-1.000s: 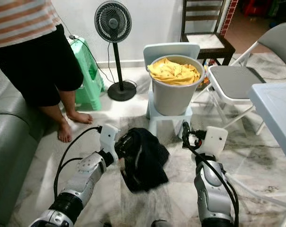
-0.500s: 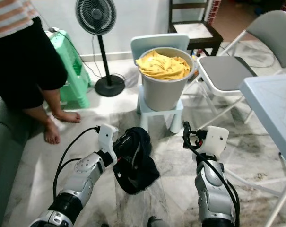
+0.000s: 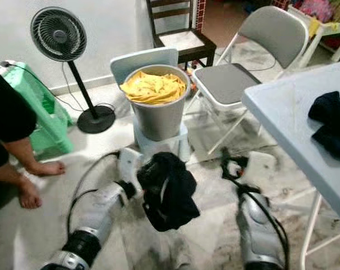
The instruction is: Hang hanger
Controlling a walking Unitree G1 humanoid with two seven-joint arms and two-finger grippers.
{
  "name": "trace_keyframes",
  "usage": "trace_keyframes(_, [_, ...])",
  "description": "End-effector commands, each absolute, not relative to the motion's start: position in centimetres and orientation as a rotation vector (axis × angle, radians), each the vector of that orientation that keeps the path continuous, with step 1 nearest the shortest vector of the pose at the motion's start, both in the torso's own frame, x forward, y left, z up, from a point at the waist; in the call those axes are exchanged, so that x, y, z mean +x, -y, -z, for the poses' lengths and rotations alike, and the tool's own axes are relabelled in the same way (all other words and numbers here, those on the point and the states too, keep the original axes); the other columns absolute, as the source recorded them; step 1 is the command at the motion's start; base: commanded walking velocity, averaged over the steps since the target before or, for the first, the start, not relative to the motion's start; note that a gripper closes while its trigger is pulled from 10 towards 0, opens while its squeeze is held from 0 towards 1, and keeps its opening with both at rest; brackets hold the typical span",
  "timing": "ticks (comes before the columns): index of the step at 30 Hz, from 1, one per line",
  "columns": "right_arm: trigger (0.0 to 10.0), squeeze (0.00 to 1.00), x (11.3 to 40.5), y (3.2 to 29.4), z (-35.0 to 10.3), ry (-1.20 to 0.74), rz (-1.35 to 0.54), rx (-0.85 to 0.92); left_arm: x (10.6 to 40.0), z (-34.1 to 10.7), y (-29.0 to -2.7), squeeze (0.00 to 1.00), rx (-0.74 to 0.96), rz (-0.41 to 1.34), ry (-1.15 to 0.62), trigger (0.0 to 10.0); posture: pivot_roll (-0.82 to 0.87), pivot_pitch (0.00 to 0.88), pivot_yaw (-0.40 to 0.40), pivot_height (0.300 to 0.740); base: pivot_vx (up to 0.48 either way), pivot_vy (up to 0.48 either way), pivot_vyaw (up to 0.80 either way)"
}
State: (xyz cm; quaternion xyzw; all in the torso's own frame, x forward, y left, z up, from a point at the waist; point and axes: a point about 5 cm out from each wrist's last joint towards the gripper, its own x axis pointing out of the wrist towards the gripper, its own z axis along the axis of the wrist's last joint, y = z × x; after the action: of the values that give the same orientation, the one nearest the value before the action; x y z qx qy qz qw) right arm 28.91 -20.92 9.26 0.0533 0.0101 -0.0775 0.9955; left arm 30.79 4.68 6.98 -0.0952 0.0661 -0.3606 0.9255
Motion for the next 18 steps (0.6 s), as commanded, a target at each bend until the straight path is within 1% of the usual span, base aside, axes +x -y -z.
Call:
trace_keyframes(1, [10.0,0.0,28.8,20.26,-8.9,-0.035,0.14,0.117,30.85,-6.83,-5.5,0.0,-0.183,0.724,-0.134,10.0,-0.06,0.111,0.001,0.74,0.0,0.0,-0.8])
trace_keyframes(18, [10.0,0.0,28.74,20.04,-8.54,-0.05,0.128,0.114,30.48,-6.02,-5.84,0.0,-0.174,0.711,-0.169,10.0,-0.05,0.113,-0.002,0.74,0.0,0.0,-0.8])
